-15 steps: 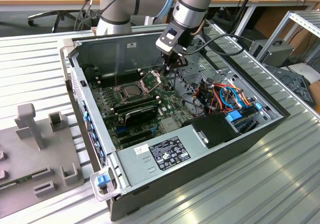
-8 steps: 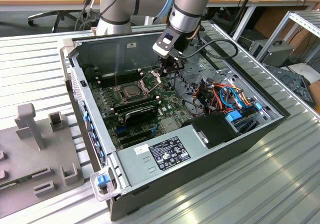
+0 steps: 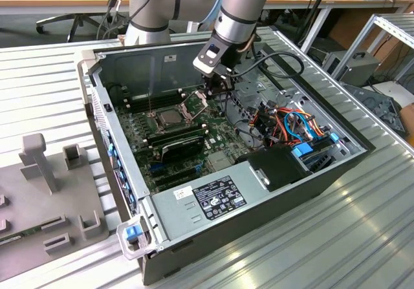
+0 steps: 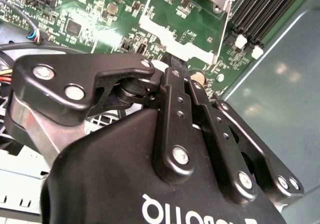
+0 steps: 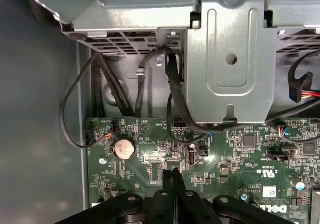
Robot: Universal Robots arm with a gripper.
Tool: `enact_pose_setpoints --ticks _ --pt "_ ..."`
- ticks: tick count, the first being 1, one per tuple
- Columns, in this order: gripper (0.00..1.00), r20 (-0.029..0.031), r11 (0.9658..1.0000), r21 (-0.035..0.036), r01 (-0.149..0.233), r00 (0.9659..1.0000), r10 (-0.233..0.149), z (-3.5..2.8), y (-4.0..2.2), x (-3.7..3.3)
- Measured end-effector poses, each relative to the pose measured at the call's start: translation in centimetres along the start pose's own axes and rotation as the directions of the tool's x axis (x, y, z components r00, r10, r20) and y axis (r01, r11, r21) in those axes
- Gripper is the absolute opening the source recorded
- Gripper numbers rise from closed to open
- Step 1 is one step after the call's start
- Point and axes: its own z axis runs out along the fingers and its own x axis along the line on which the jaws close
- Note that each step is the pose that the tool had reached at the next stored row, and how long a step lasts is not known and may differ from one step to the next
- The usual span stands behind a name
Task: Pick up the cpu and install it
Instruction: 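Close the cpu cover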
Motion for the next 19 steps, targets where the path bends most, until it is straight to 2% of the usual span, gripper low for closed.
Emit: enact_pose_setpoints --ticks 6,10,19 --pt "0.11 0.0002 1.0 -0.0002 0.0 1.0 0.0 0.0 -0.69 0.0" --pt "0.11 -0.0001 1.0 -0.0006 0.0 1.0 0.0 -0.32 -0.99 0.01" --pt "0.11 0.0 1.0 -0.0008 0.0 1.0 0.0 -0.28 -2.02 -0.01"
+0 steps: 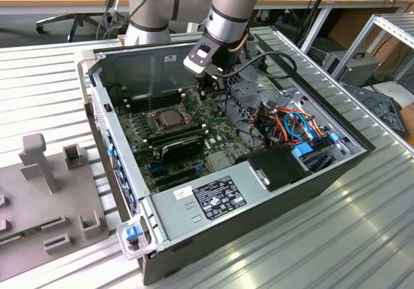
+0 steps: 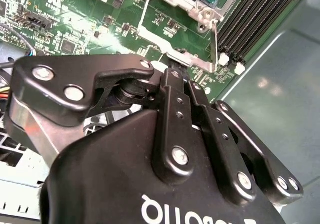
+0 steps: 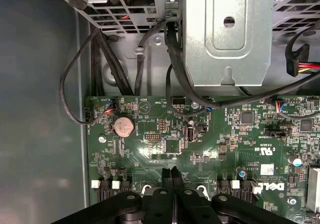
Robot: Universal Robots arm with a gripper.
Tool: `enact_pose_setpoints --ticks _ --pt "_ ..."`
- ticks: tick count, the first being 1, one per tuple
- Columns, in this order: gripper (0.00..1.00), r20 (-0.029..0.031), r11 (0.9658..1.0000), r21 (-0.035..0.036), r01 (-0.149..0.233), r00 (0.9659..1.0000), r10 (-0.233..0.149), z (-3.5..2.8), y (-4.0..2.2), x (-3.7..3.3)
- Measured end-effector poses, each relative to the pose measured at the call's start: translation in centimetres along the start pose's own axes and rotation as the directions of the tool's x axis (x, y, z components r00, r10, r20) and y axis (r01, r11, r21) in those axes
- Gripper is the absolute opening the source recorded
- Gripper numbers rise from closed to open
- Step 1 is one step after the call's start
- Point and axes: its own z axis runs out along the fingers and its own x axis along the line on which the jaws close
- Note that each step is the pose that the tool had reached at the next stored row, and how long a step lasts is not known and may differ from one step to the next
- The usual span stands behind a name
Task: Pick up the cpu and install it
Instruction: 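Close the cpu cover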
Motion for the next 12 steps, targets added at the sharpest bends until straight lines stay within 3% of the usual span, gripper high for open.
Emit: enact_pose_setpoints --ticks 12 --pt "0.11 0.0 1.0 -0.0003 0.0 1.0 0.0 0.08 -1.34 -0.02"
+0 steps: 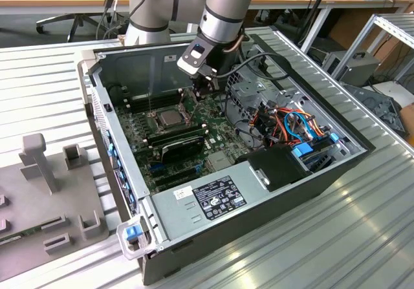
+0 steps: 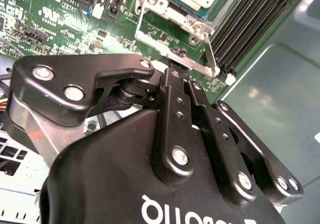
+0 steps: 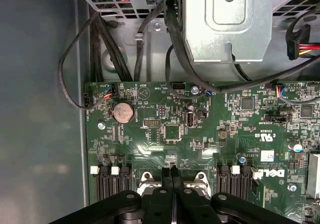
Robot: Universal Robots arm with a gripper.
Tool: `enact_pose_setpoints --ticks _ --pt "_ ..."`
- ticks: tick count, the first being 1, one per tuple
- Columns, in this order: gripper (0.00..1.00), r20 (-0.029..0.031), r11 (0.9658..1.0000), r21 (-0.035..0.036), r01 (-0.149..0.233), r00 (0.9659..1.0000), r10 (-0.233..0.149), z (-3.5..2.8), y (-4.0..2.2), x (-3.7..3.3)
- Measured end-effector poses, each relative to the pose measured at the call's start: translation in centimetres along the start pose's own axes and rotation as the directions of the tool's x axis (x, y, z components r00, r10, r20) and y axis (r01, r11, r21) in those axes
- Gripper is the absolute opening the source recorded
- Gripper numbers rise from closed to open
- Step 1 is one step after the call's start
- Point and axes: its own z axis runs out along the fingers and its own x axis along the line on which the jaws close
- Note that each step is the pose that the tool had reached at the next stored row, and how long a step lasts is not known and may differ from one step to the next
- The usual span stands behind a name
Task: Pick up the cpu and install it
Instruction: 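Close the cpu cover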
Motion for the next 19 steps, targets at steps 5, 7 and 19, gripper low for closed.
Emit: enact_pose_setpoints --ticks 5,7,19 --pt "0.11 0.0 1.0 -0.0004 0.0 1.0 0.0 0.04 -0.72 -0.01" --pt "0.11 0.0 1.0 -0.0005 0.0 1.0 0.0 0.06 -0.95 -0.01" --pt "0.11 0.0 1.0 -0.0009 0.0 1.0 0.0 0.13 -2.18 -0.02"
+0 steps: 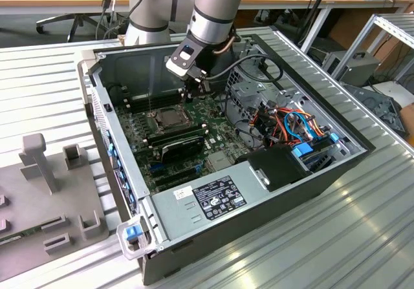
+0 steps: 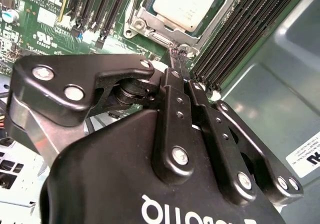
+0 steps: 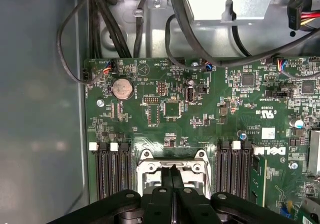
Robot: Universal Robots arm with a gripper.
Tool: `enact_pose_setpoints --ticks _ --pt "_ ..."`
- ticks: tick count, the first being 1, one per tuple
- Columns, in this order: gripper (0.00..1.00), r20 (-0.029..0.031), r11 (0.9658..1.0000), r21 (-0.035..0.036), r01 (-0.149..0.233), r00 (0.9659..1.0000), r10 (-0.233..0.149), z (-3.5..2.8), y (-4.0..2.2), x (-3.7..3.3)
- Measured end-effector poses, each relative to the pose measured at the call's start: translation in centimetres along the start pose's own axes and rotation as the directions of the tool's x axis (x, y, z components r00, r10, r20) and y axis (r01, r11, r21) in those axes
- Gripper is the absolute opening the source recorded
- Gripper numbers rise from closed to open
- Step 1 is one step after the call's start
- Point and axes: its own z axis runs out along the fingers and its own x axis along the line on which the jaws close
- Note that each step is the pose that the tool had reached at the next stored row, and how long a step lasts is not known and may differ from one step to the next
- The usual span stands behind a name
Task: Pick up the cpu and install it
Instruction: 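Close the cpu cover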
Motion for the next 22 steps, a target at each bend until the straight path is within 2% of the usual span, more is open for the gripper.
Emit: enact_pose_setpoints --ticks 4,10,12,13,14,19,22 --pt "0.11 0.0 1.0 0.0 0.0 1.0 0.0 0.17 -0.05 -0.01" --pt "0.11 -0.0001 1.0 -0.0001 0.0 1.0 0.0 0.95 -1.05 0.06" --pt "0.11 -0.0001 1.0 0.0 0.0 1.0 0.0 1.31 -2.12 0.24" --pt "0.11 0.0 1.0 -0.0003 0.0 1.0 0.0 1.46 -3.0 0.26" --pt "0.11 0.0001 1.0 -0.0003 0.0 1.0 0.0 1.59 -3.54 0.25" --pt "0.11 -0.0001 1.0 -0.0004 0.0 1.0 0.0 2.07 -4.93 0.23" --pt "0.11 0.0 1.0 -0.0003 0.0 1.0 0.0 2.53 -5.1 0.21"
